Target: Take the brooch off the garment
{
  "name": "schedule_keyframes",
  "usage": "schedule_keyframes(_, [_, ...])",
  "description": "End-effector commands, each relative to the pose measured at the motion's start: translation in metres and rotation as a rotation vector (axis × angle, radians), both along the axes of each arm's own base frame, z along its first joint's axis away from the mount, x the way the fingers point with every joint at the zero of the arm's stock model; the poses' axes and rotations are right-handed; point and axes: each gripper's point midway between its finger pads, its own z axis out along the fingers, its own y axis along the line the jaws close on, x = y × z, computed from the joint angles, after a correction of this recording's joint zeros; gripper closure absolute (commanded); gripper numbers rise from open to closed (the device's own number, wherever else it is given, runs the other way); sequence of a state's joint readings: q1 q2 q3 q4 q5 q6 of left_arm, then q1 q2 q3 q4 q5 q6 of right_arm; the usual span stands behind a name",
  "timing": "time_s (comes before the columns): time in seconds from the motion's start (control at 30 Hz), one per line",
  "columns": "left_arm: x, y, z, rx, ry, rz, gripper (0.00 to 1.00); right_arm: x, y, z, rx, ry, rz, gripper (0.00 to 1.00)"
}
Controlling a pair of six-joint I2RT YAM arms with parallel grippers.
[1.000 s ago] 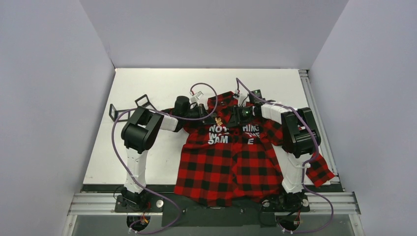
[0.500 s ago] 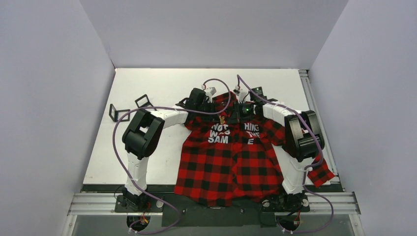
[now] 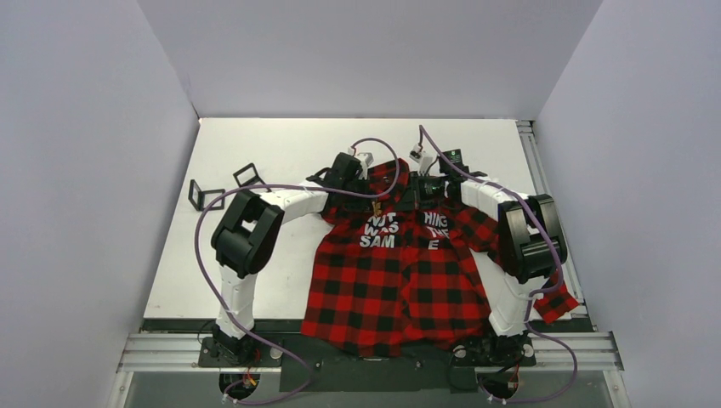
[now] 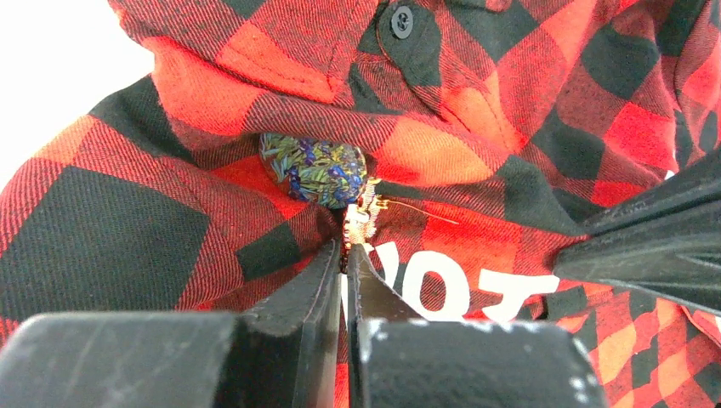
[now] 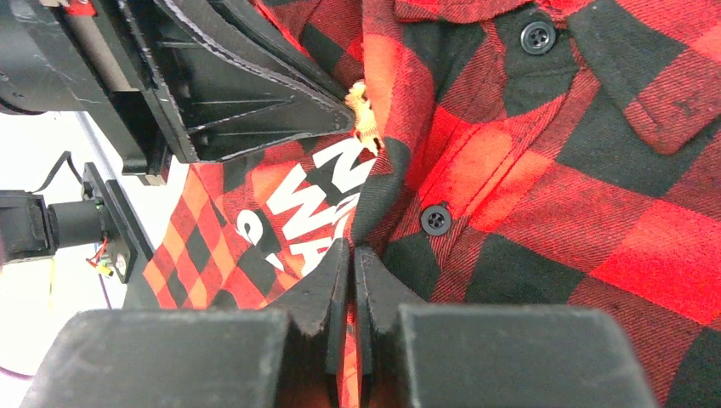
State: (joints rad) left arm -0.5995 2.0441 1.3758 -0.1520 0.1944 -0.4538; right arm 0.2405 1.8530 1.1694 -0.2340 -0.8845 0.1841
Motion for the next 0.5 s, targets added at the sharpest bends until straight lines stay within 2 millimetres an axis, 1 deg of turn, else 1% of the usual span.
schedule_keyframes(0.0, [0.011,0.011,0.034,0.015,-0.088,0.014,1.00,0.009,-0.005,0.026,0.033,-0.099,0.004,1.00])
schedule_keyframes(0.17, [0.005,0.015,0.053,-0.017,-0.121,-0.030,1.00,0.013,-0.013,0.017,-0.017,-0.095,-0.019,1.00])
schedule_keyframes(0.27, [0.001,0.017,0.065,-0.038,-0.136,-0.050,1.00,0.015,-0.015,0.016,-0.025,-0.097,-0.024,0.93])
schedule_keyframes(0.33, [0.002,0.023,0.075,-0.048,-0.148,-0.048,1.00,0.017,-0.016,0.019,-0.023,-0.099,-0.031,0.89])
schedule_keyframes(0.43, [0.003,0.032,0.078,-0.039,-0.153,-0.043,1.00,0.018,-0.019,0.024,-0.017,-0.108,-0.033,0.83])
schedule_keyframes(0.47, [0.004,0.036,0.081,-0.035,-0.160,-0.040,1.00,0.017,-0.019,0.027,-0.014,-0.112,-0.025,0.79])
